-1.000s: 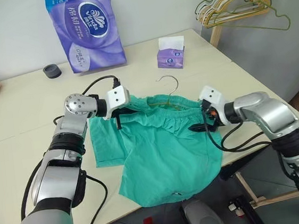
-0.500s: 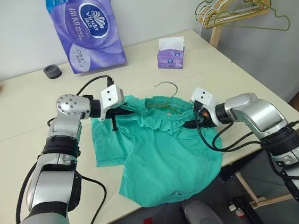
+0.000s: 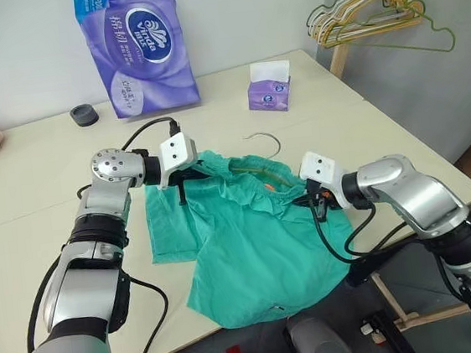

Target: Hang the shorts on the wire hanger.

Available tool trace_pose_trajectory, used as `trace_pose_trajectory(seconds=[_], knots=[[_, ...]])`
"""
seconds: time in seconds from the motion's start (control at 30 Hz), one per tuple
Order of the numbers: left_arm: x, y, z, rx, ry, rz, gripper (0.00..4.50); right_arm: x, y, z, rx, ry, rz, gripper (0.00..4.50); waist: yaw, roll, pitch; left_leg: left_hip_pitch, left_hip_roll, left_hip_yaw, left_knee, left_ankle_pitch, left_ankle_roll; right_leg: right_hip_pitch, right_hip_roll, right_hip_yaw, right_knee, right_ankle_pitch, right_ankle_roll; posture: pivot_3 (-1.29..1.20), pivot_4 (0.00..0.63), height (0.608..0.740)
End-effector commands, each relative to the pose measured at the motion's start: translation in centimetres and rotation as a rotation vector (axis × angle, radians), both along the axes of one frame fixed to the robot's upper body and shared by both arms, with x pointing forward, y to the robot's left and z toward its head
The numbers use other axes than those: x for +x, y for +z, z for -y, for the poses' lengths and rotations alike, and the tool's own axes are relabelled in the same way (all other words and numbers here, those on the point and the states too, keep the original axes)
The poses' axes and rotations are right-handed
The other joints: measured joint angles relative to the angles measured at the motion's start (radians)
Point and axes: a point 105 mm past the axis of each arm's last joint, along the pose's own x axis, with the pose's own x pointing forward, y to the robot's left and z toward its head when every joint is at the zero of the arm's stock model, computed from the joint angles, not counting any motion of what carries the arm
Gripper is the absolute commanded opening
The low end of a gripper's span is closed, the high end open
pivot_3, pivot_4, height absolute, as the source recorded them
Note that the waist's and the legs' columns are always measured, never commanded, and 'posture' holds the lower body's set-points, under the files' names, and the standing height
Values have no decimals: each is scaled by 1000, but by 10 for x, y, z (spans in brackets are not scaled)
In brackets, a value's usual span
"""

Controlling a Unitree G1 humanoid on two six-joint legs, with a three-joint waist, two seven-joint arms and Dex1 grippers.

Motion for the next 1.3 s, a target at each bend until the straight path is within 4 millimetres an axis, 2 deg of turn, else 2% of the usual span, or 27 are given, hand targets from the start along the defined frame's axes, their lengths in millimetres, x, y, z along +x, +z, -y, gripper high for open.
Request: trace_pose_trajectory(seconds=[0.03, 0.1, 0.2, 0.3, 0.43, 0.53, 0.8, 0.9, 0.97, 1.13, 1.2, 1.3], knots=[[6, 15, -13, -28, 62, 45, 0, 2, 23, 18, -11, -54, 117, 20, 1, 0, 0, 0, 0, 0, 0, 0, 0, 0, 0, 0, 0, 0, 0, -306, 75, 740], [9, 17, -17, -39, 84, 45, 0, 0, 25, 23, -5, -73, 123, 20, 0, 0, 0, 0, 0, 0, 0, 0, 0, 0, 0, 0, 0, 0, 0, -313, 73, 740], [11, 15, -29, -49, 133, 4, 638, -5, 29, 33, 0, -108, 129, 0, 1, 0, 0, 0, 0, 0, 0, 0, 0, 0, 0, 0, 0, 0, 0, -316, 72, 740], [12, 15, -31, -71, 147, -11, 1549, -8, 32, 36, 7, -122, 133, 0, 0, 0, -1, 0, 0, 1, 0, 0, 0, 0, 0, 0, 0, 0, 0, -319, 72, 740], [19, 24, -29, -197, 197, -39, 2765, -10, 35, 32, 22, -119, 141, 0, 0, 0, -1, 0, 0, 0, 0, 0, 0, 0, 0, 0, 0, 0, 0, -318, 72, 740], [18, 23, -32, -202, 195, -65, 3642, -11, 36, 30, 22, -117, 143, 0, -1, 0, -1, 0, 0, 0, 0, 0, 0, 0, 0, 0, 0, 0, 0, -320, 73, 740], [24, 23, -56, -109, 289, -1, 3642, -19, 40, 44, -17, -115, 136, 0, 1, 0, -1, 0, -1, 0, 0, 0, 0, 0, 0, 0, 0, 0, 0, -311, 69, 740], [27, 20, -59, -88, 317, 21, 3642, -29, 48, 51, -59, -82, 140, 0, 2, 0, -1, 0, -1, 0, 0, 0, 0, 0, 0, 0, 0, 0, 0, -311, 68, 740], [27, 14, -60, -52, 321, 40, 3642, -36, 62, 63, -102, -69, 153, 0, 3, 0, -1, 0, -1, 1, 0, 0, 0, 0, -1, 0, 0, 0, 0, -310, 68, 740], [26, 6, -54, -65, 304, 31, 3642, -41, 92, 81, -150, -75, 191, 0, 2, 0, -2, 0, -2, 1, 0, 0, 0, 0, -2, 0, 0, 0, 1, -314, 68, 740], [27, 6, -44, -104, 279, 20, 3642, -42, 105, 85, -162, -83, 215, 0, 2, 0, -2, 0, -2, 1, 0, 0, 0, 0, -2, 0, 0, 0, 1, -328, 70, 740], [26, 8, -31, -151, 241, 6, 3642, -45, 105, 87, -148, -102, 205, 0, 2, 0, -3, 0, -2, 1, 0, 0, 0, 1, -2, 0, 0, -1, 1, -328, 70, 740]])
